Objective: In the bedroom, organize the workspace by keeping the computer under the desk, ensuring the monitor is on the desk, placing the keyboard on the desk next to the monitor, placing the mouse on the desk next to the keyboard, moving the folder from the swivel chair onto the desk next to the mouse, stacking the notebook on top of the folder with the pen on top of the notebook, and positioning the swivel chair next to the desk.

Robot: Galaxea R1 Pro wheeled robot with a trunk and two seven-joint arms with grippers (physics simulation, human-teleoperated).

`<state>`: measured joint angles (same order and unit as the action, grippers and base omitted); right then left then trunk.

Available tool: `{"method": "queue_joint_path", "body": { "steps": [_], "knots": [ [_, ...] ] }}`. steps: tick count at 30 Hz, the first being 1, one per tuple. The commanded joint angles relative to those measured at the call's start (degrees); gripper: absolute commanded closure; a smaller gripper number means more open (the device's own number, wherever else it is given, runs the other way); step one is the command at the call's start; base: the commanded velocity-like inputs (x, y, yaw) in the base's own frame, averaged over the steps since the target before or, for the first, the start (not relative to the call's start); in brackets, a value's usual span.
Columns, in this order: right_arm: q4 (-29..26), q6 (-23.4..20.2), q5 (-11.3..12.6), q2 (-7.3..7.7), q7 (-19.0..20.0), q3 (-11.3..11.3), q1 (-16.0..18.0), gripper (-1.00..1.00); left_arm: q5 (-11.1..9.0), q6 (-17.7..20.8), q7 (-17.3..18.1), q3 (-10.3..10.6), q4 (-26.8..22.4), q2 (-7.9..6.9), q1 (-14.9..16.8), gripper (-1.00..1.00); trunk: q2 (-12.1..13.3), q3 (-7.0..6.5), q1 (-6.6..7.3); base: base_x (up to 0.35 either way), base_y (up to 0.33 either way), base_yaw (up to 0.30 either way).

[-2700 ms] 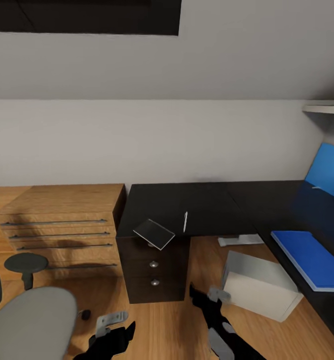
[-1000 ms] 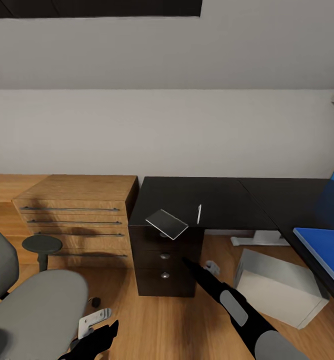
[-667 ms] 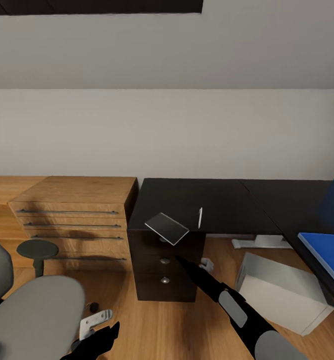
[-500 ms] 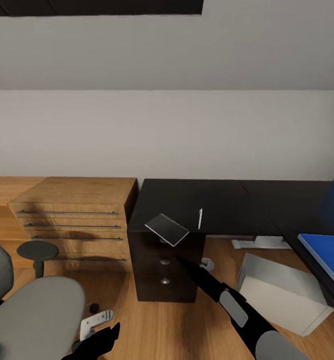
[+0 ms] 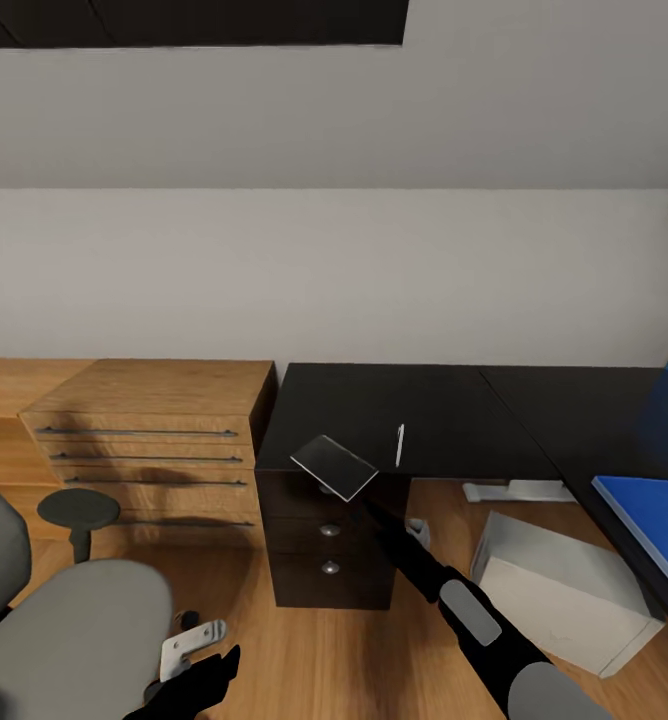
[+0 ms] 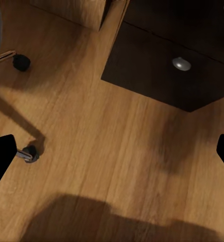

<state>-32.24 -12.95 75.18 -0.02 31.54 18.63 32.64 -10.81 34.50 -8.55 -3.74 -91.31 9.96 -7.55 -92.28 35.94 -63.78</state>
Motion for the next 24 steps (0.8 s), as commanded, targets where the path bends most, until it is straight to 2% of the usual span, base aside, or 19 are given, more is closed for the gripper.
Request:
{"method": "queue_joint_path", "body": {
  "steps": [1,4,8,11,16,24],
  "knots": [
    [0.02,-2.58,1.25,0.0,-0.52,0.07,0.06,-1.0,-0.61,0.24,-0.32,-0.04,-0.1,0.03,-0.01,-1.0,-0.03,0.04,0.0,0.0,0.0,0.0],
    [0.06,-4.99,2.49,-0.05,-1.55,0.04,0.06,-1.0,-0.61,0.23,-0.23,-0.04,-0.1,0.03,-0.01,-1.0,-0.03,0.04,0.0,0.0,0.0,0.0],
    [0.07,-5.64,4.35,-0.06,-4.05,0.05,0.06,-1.0,-0.61,0.21,-0.16,-0.04,-0.1,0.03,-0.01,-1.0,-0.03,0.04,0.0,0.039,0.0,0.0],
    [0.07,-5.89,6.87,-0.06,-7.07,0.08,0.06,-1.0,-0.61,0.16,-0.09,-0.05,-0.1,0.03,-0.01,-1.0,-0.03,0.04,0.0,0.206,0.0,0.0],
    [0.15,-6.02,9.45,-0.07,-9.06,0.09,0.06,-1.0,-0.61,0.14,-0.06,-0.06,-0.1,0.03,-0.01,-1.0,-0.03,0.04,0.0,0.17,0.0,0.0],
    [0.25,-6.04,9.83,-0.28,-11.01,0.43,0.06,-1.0,-0.61,0.26,-0.06,-0.04,-0.1,0.03,-0.01,-1.0,-0.03,0.04,0.0,0.1,0.0,0.0]
  ]
}}
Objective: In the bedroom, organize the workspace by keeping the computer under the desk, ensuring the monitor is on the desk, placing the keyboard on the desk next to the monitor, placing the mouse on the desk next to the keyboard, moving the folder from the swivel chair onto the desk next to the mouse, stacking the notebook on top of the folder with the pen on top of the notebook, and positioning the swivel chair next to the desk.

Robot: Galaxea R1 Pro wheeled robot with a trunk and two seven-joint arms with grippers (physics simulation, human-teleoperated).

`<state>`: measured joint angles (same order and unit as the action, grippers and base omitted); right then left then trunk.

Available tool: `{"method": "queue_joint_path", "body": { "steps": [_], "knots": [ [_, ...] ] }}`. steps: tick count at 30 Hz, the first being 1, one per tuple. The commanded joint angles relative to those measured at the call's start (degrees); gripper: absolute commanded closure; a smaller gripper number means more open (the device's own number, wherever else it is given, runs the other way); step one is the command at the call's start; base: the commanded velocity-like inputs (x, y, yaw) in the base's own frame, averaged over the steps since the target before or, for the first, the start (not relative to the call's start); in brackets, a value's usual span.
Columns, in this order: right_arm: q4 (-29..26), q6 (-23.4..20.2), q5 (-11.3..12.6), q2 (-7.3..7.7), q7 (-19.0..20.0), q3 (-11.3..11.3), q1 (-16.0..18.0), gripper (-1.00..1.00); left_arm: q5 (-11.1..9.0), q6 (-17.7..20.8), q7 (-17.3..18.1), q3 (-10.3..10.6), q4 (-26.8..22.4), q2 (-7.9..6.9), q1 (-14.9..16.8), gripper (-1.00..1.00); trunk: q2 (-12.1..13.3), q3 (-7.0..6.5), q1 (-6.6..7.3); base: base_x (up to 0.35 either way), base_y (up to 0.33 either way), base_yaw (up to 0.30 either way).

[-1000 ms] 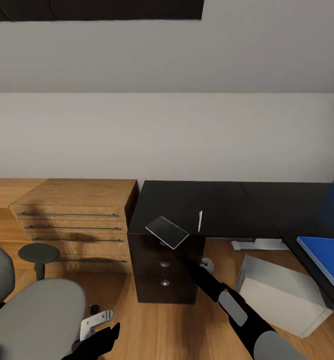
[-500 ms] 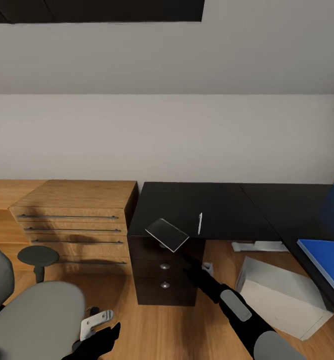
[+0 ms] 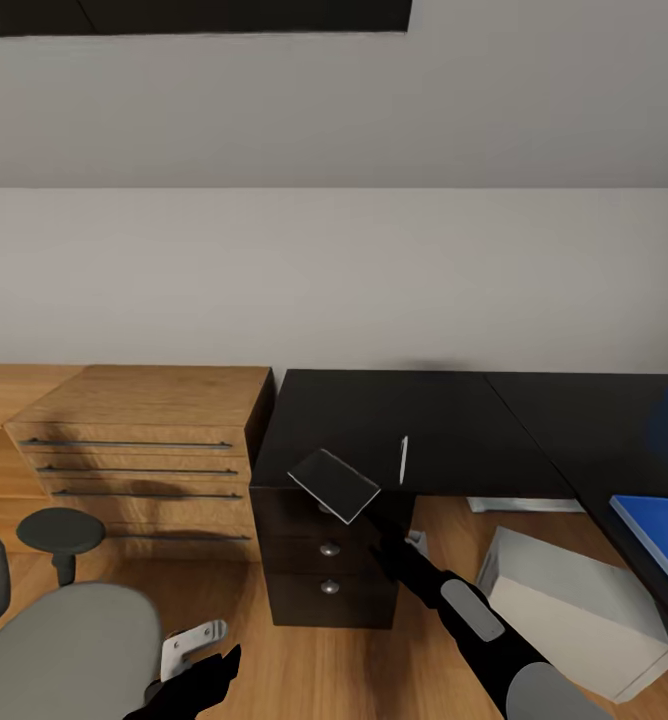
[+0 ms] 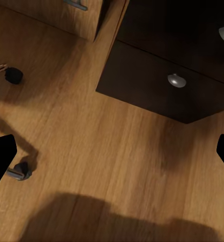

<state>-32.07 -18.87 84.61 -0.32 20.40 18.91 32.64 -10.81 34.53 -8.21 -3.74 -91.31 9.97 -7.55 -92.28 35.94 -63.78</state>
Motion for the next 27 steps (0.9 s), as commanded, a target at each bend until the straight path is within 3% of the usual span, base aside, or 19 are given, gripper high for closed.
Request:
{"method": "queue_joint_path", "body": {
  "steps": [1,20,27],
  "knots": [
    [0.07,-0.12,0.39,-0.02,-0.14,0.18,0.06,-1.0,-0.61,0.23,-0.4,-0.04,-0.1,0.03,-0.01,-1.0,-0.02,0.04,0.0,0.016,0.0,0.0],
    [0.08,-0.03,0.38,-0.38,-0.8,0.25,0.06,-1.0,-0.61,0.28,-0.75,-0.04,-0.1,0.03,0.0,-1.0,6.79,-3.01,3.73,0.002,0.0,0.0],
    [0.08,0.06,0.31,-0.4,-0.88,0.29,0.06,-1.0,-0.68,0.15,-0.48,-0.08,-0.1,0.03,0.0,-1.0,6.79,-3.01,3.73,0.0,0.0,0.0]
  ]
}}
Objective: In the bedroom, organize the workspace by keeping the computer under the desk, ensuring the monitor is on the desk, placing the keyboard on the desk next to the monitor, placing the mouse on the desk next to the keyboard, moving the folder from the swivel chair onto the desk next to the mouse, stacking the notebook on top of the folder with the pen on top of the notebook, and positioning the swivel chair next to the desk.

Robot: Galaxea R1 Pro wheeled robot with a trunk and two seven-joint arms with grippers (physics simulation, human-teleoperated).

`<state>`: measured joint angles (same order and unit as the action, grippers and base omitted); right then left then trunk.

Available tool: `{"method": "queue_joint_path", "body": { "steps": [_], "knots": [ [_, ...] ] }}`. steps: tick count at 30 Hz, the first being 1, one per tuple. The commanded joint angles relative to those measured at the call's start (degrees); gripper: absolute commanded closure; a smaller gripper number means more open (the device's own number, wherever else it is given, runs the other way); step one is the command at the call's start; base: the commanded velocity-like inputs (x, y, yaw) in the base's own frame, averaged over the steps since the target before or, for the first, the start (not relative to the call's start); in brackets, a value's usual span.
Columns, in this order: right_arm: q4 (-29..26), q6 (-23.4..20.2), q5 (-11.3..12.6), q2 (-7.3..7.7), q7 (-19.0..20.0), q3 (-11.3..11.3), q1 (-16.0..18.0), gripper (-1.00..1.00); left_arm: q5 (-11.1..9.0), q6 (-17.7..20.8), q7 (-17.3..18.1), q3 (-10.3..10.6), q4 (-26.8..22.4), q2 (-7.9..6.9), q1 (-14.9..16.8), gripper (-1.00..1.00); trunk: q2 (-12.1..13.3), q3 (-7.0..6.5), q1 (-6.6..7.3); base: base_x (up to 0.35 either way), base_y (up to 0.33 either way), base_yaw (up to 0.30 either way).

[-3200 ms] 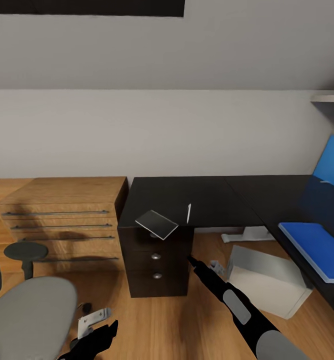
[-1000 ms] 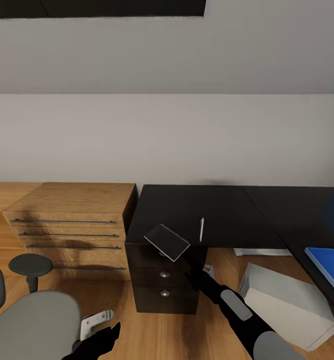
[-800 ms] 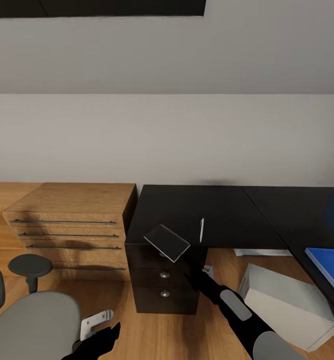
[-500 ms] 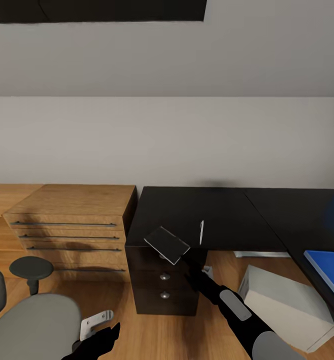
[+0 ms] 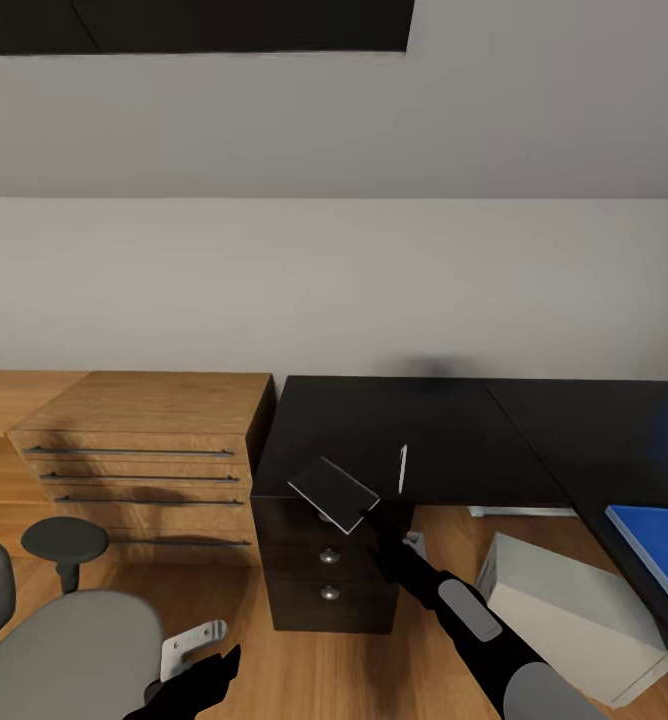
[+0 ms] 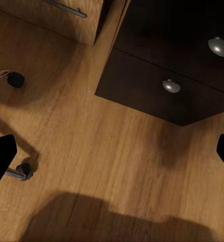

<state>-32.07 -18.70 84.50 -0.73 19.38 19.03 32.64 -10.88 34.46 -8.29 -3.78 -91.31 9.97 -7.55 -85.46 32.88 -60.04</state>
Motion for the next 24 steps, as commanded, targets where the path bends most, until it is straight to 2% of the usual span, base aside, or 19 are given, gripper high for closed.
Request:
{"method": "queue_joint_path", "body": {
  "steps": [1,16,24],
  "knots": [
    [0.07,-0.11,0.41,0.0,0.14,0.17,0.06,-1.0,-0.62,0.21,-0.4,-0.05,-0.1,0.03,-0.01,-1.0,-0.03,0.04,0.0,0.0,0.0,0.0],
    [1.12,0.08,0.33,-0.43,-0.41,0.26,0.06,-1.0,-0.64,0.21,-0.35,-0.09,-0.1,0.03,-0.02,-1.0,-0.03,0.04,0.0,0.03,0.026,0.0],
    [3.61,0.49,0.07,-1.55,-0.39,0.39,0.06,-1.0,-0.64,0.24,-0.32,-0.09,-0.1,0.03,-0.01,-1.0,-0.03,0.04,0.0,0.031,0.026,0.0]
  ]
}}
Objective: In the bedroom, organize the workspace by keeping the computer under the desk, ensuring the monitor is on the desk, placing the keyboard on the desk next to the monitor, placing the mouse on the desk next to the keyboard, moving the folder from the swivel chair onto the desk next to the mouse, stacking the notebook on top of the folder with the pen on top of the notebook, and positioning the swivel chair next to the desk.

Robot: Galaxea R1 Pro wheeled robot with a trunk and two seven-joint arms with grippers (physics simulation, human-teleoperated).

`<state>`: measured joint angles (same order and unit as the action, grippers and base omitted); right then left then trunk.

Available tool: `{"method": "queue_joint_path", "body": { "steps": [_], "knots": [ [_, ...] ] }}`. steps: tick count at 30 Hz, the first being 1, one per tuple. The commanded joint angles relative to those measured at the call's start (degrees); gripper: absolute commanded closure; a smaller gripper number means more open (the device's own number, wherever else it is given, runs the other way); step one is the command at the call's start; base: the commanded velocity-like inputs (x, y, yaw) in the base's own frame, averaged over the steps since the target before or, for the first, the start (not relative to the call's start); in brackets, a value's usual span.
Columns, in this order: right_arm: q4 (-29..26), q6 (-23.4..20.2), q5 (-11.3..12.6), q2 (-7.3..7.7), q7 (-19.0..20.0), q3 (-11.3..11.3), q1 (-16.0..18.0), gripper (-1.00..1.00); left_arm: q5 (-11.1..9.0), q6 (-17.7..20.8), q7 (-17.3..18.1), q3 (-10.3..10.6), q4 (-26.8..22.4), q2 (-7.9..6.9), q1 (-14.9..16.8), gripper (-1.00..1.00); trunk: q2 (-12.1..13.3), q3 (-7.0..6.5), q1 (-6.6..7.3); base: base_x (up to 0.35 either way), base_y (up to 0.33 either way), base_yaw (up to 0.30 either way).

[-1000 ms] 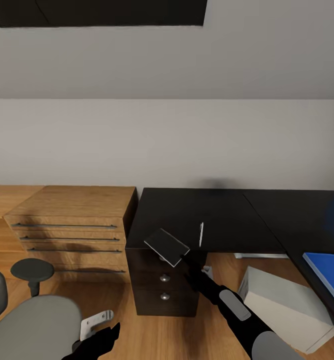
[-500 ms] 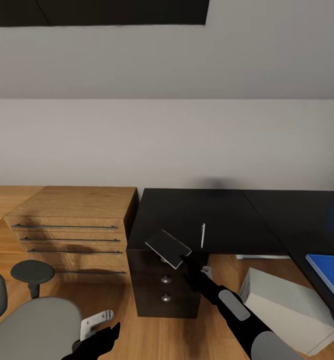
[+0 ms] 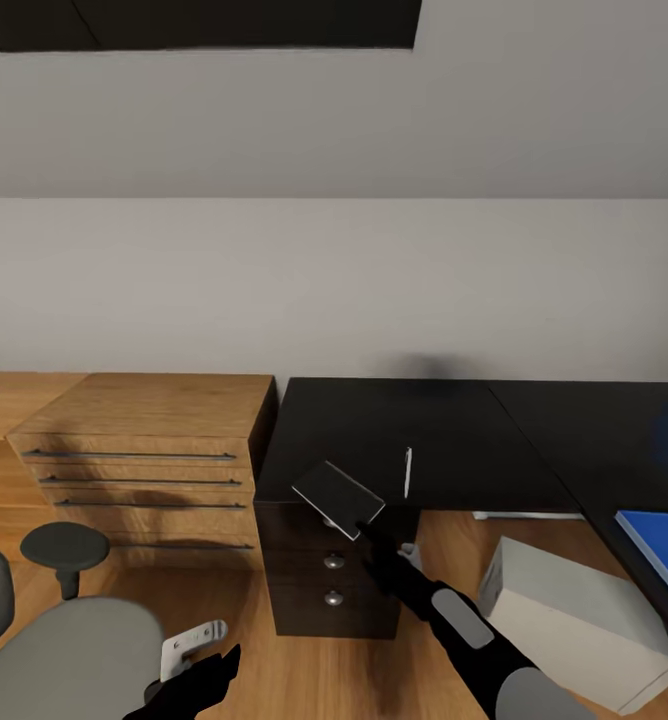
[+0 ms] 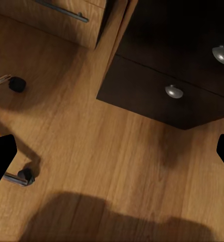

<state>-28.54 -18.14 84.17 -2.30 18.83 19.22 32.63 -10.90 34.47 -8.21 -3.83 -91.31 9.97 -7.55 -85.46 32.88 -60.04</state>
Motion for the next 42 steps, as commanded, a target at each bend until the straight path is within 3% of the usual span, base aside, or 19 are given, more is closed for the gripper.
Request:
{"method": "queue_joint_path", "body": {
  "steps": [1,25,27,32,42],
  "knots": [
    [0.16,-0.01,0.39,-0.03,0.15,0.2,0.06,-1.0,-0.61,0.23,-0.4,-0.04,-0.1,0.03,-0.01,-1.0,-0.03,0.04,0.0,0.014,0.011,0.0],
    [0.17,0.05,-0.22,-0.76,0.17,0.43,0.06,-1.0,-0.64,0.33,-0.4,-0.04,-0.08,0.03,-0.01,-1.0,-0.03,0.04,0.0,0.052,0.043,0.0],
    [0.14,0.04,-0.76,-0.89,0.21,0.45,0.06,-1.0,-0.64,0.33,-0.4,-0.04,-0.08,0.03,-0.01,-1.0,-0.03,0.04,0.0,0.0,0.0,0.0],
    [-0.01,0.08,-6.14,-2.41,0.36,0.29,0.06,-1.0,-0.61,0.33,-0.4,-0.03,-0.05,0.03,-0.01,-1.0,-0.03,0.04,0.0,0.0,0.0,0.0],
    [-0.1,0.12,-7.65,-2.78,0.48,0.13,0.06,-1.0,-0.61,0.33,-0.57,0.04,-0.01,0.03,-0.01,-1.0,-0.03,0.04,0.0,0.0,0.0,0.0]
  ]
}}
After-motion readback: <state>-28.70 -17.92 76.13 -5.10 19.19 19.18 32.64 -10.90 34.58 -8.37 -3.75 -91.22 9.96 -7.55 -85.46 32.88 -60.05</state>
